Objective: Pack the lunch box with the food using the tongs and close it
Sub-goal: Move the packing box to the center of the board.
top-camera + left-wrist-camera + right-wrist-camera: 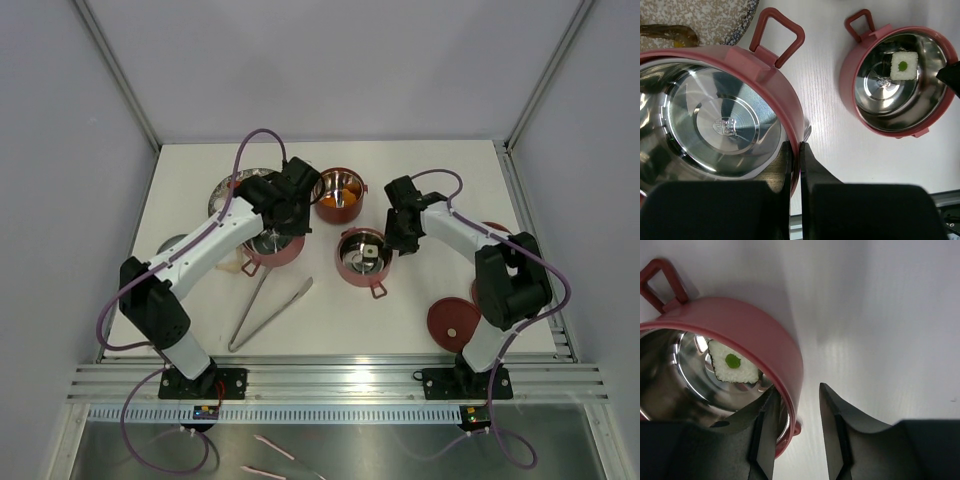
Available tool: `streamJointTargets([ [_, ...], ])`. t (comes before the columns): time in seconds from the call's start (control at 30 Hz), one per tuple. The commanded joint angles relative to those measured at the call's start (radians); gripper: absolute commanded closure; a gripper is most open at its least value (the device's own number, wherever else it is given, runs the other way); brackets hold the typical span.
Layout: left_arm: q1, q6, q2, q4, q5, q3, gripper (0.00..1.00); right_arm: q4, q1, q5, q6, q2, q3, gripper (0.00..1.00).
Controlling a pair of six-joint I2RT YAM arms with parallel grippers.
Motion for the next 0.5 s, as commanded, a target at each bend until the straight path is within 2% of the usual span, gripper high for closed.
streamJointTargets([
  [0.0,-0.001,0.045,0.011,0.03,0.023,0.063,1.0,-0.047,-0.052,0.16,0.023,-0.058,-0.03,0.57],
  [0.13,-0.018,0.069,0.054,0.04,0.061,0.094,1.0,-0.066,-0.095,0.228,0.026,-0.109,-0.04,0.57],
  [0.47,-0.119,0.082,0.171,0.062,0.146,0.157,1.0,-0.089,-0.212,0.214,0.028,-0.161,-0.036,0.54],
])
